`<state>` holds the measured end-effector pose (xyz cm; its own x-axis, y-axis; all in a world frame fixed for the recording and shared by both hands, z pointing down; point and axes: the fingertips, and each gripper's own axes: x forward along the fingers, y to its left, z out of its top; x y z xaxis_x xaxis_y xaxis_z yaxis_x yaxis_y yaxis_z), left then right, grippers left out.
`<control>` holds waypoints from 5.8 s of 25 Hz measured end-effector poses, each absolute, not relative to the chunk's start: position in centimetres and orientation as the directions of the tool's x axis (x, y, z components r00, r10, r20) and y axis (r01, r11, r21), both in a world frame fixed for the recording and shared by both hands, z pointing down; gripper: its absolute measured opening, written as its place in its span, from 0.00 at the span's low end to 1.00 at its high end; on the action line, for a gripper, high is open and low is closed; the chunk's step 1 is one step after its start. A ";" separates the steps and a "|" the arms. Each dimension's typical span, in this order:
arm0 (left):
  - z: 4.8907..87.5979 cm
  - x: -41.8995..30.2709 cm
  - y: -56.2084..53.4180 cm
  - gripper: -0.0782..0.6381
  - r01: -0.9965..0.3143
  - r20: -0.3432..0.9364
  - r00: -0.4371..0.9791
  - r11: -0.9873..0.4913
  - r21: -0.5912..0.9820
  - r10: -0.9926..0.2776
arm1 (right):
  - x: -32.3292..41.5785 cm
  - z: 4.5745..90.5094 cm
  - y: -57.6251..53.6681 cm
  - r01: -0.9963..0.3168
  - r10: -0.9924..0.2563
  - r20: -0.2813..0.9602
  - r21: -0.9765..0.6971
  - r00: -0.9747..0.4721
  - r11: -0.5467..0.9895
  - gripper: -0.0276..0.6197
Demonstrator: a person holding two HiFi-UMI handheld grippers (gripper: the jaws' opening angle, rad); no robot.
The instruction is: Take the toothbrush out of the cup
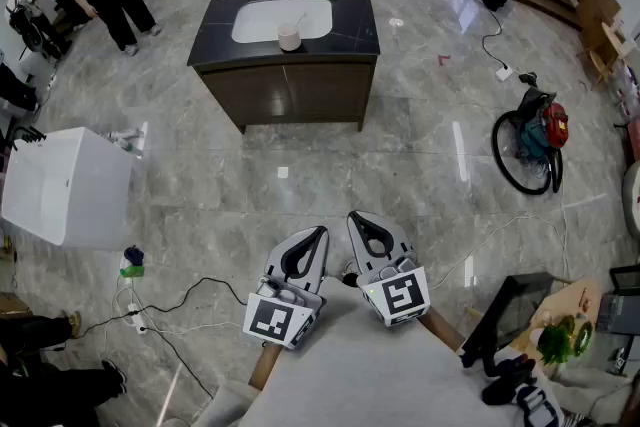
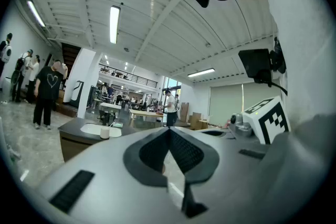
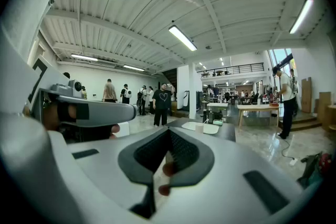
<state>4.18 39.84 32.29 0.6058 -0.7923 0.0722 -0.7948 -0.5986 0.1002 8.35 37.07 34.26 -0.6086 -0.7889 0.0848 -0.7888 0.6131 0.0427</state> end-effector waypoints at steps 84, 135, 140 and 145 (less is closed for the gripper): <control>33.3 -2.7 1.8 0.11 -0.843 0.100 0.537 -0.529 0.101 -0.838 | 4.7 36.2 -0.8 -0.781 -0.779 0.094 0.018 -0.620 0.624 0.05; 43.9 -8.4 -4.9 0.11 -0.849 0.322 0.523 -0.452 0.273 -0.789 | -0.1 44.5 -7.2 -0.813 -0.747 0.324 -0.172 -0.580 0.557 0.05; 44.2 -8.4 -5.0 0.11 -0.850 0.329 0.522 -0.450 0.273 -0.787 | -0.2 44.7 -7.8 -0.816 -0.751 0.320 -0.190 -0.578 0.546 0.05; 44.2 -8.5 -5.4 0.11 -0.853 0.339 0.515 -0.432 0.291 -0.787 | -0.8 44.9 -9.0 -0.802 -0.739 0.315 -0.182 -0.596 0.569 0.05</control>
